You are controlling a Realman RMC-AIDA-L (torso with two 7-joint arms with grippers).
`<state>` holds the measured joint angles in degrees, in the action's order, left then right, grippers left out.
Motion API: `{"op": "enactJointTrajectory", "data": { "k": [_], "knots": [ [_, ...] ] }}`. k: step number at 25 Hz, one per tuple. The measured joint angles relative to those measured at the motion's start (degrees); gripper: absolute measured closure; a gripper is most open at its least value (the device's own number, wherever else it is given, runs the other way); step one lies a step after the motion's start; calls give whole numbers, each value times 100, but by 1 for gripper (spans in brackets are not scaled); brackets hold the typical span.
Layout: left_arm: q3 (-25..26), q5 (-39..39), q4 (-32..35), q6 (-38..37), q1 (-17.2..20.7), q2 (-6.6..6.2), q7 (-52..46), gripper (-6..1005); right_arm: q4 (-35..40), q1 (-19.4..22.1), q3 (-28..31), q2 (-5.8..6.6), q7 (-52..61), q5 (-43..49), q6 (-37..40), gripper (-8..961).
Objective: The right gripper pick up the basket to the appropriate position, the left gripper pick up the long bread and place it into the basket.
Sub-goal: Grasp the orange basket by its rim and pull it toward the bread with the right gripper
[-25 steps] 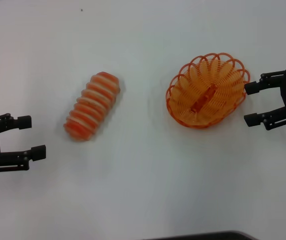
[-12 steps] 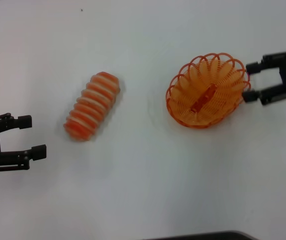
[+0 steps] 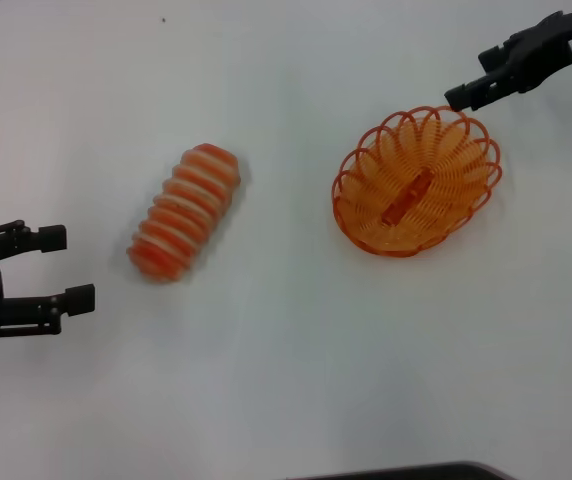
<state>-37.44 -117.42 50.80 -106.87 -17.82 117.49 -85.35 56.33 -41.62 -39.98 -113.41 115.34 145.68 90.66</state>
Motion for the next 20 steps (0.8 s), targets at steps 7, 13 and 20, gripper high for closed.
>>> {"op": "enactJointTrajectory", "data": {
  "k": [7,13,20],
  "knots": [
    [1,-20,0,43,-4,-7,1,63,-55,-293,-628,-138,410,680,-132,67],
    [27,-120,0,65,-11,18,1,62,-169,-292,-866,-145,645,753,-528,68],
    [18,-130,0,71,-11,25,1,62,-636,-340,-955,-163,675,976,-956,70]
  ]
}}
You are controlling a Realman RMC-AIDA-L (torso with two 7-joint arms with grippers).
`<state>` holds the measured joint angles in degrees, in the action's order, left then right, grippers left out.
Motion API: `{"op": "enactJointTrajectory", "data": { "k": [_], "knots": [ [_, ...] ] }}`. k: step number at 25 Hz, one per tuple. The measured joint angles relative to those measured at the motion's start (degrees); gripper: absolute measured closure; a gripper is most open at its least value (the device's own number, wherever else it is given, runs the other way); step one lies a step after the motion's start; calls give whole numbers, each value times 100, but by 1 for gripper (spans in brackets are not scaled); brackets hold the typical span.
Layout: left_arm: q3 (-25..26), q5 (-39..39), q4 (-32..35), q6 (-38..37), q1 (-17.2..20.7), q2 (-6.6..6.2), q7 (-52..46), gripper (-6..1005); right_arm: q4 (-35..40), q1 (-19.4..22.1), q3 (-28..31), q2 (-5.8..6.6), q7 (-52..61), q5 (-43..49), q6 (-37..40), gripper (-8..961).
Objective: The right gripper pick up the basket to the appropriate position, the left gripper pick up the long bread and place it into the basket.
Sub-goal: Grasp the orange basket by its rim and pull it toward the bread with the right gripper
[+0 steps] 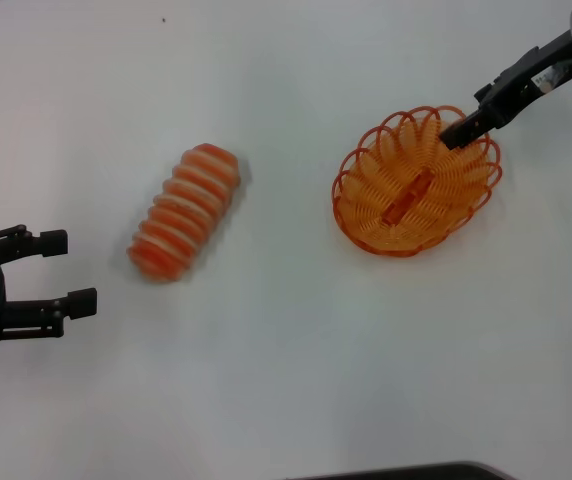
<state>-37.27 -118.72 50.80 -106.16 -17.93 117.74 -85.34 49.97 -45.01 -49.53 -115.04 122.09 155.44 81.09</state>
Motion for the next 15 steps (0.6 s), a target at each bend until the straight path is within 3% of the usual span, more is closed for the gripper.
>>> {"op": "enactJointTrajectory", "data": {
  "k": [7,15],
  "knots": [
    [-16,-3,-6,14,-2,4,5,63,-473,-67,-101,-10,-138,21,-237,77],
    [-29,-3,-46,110,-9,19,27,63,-545,-78,-161,-60,-175,9,-407,282]
  ]
}}
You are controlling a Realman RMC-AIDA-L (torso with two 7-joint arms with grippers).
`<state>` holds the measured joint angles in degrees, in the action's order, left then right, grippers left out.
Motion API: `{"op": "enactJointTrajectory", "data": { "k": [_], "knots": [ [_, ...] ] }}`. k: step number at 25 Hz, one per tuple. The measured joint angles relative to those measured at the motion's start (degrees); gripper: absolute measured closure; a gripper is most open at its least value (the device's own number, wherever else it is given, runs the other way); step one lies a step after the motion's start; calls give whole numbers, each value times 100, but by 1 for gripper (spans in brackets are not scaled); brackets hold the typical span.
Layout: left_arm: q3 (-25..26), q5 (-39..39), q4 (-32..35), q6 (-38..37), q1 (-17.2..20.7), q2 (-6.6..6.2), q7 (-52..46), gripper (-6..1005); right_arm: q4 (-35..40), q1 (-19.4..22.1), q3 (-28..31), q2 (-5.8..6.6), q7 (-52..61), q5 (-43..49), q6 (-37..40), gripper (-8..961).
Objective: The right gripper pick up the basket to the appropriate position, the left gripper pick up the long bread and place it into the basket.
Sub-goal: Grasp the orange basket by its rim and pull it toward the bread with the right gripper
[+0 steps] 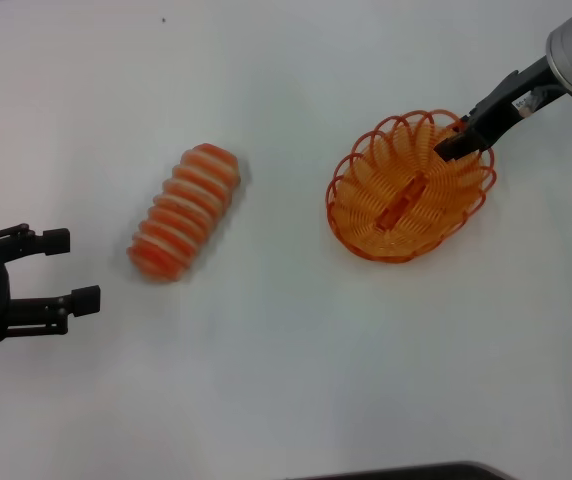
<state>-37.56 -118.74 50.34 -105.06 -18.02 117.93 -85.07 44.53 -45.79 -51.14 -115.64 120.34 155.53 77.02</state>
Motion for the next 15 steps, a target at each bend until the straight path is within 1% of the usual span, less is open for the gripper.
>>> {"op": "enactJointTrajectory", "data": {
  "k": [6,11,15],
  "knots": [
    [1,-8,0,10,6,7,9,63,-4,7,24,4,32,-23,-3,526],
    [3,-15,2,32,9,10,15,62,-5,39,164,-1,44,-36,25,766],
    [3,-17,2,39,4,11,20,62,-130,51,458,21,47,-45,96,808]
  ]
}}
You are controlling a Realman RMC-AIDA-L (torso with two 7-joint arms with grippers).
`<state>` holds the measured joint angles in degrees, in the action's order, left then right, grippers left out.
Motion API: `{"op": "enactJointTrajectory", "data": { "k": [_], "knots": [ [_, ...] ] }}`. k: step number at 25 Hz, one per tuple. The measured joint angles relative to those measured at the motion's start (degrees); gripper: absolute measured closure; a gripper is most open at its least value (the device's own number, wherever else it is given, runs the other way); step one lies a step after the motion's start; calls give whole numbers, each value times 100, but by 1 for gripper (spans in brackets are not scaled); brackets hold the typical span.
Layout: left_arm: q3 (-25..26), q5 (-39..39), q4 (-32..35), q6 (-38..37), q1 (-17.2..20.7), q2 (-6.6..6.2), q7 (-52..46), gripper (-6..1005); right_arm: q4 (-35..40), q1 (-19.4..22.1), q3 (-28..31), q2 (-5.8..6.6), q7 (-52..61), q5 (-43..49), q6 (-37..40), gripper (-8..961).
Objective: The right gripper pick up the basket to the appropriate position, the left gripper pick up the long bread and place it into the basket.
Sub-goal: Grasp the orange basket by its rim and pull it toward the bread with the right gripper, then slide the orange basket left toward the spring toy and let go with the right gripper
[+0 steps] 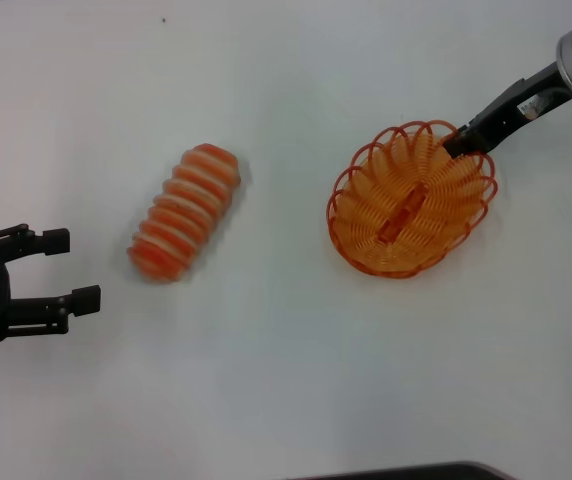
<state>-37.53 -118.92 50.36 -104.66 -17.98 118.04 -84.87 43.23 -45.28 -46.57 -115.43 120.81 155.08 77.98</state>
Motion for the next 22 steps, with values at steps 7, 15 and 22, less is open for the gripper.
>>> {"op": "enactJointTrajectory", "data": {
  "k": [7,15,22],
  "knots": [
    [0,-1,3,10,-4,0,11,62,-230,181,976,152,-2,-256,245,858],
    [2,0,35,32,-46,-5,14,63,-341,745,1588,426,524,-1672,753,869],
    [2,0,35,96,-101,-9,14,62,-769,1033,1657,369,775,-2464,767,893]
  ]
}}
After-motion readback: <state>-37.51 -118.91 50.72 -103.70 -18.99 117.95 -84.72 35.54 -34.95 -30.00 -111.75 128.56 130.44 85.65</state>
